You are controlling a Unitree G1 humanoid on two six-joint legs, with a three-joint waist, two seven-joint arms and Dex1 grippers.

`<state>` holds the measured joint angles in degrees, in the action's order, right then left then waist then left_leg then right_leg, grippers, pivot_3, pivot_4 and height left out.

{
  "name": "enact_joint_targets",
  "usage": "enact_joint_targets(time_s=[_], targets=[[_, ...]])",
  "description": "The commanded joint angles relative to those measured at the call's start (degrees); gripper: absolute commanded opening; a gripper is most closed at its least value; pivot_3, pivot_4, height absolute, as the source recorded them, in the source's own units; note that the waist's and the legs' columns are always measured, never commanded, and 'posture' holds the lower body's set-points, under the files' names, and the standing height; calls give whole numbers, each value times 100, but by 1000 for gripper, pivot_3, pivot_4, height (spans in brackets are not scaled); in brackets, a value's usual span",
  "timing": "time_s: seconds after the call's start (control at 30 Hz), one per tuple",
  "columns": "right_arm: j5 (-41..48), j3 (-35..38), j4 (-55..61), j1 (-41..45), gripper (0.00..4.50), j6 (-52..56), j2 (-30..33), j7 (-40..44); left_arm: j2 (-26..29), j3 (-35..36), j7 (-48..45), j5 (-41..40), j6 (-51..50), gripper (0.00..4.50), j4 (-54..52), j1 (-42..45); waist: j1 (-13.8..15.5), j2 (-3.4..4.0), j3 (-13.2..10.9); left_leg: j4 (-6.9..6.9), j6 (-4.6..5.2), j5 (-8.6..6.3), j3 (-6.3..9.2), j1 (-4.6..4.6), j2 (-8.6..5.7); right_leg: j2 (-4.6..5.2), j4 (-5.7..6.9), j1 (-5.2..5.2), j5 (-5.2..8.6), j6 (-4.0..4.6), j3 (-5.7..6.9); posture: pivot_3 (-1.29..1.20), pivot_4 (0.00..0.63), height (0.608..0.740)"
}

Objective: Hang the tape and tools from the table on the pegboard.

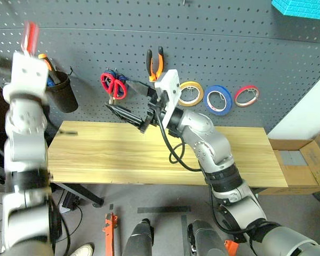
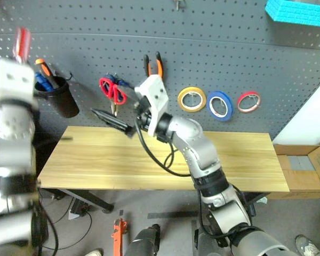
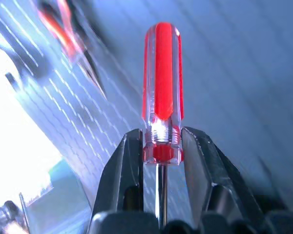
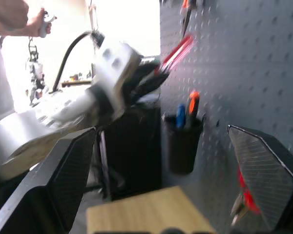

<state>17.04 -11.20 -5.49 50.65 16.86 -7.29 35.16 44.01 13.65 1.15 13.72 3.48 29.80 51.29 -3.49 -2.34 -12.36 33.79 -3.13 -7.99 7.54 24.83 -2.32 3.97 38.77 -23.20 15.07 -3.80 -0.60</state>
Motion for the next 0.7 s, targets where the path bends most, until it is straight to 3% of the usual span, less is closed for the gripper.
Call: enact_joint_targets(time_s=[0.03,0.13,0.27,0.37,0.7], targets=[[72,107,-55,178,4500,-279,-179,-62,167,-307,193,140,952,778,1516,970,-6,0,0,-2,0,-2,-4,0,0,2,1,0,-2,3,-3,-84,152,740],[122,60,-114,257,4500,-241,-235,-51,252,-482,356,213,1441,778,2858,1846,-40,0,-9,-12,1,-4,-14,3,0,4,0,-8,-4,7,-7,-101,178,740],[77,-82,-92,256,4500,-207,-200,54,312,-578,478,171,1714,778,3778,2272,-154,1,-37,-13,6,-8,-20,11,1,5,6,-18,0,0,-8,-113,202,740],[-33,-245,-103,271,4500,-144,-200,30,266,-495,415,13,1736,778,4134,2192,-210,6,-76,-12,7,-8,-28,10,5,5,15,-24,6,-10,-10,-121,241,740],[-111,-644,67,152,4500,13,-223,-45,213,-154,189,-595,1761,778,4353,1595,-287,-32,-228,-7,8,-7,-29,14,10,4,23,-31,3,-5,-13,-116,270,740]])
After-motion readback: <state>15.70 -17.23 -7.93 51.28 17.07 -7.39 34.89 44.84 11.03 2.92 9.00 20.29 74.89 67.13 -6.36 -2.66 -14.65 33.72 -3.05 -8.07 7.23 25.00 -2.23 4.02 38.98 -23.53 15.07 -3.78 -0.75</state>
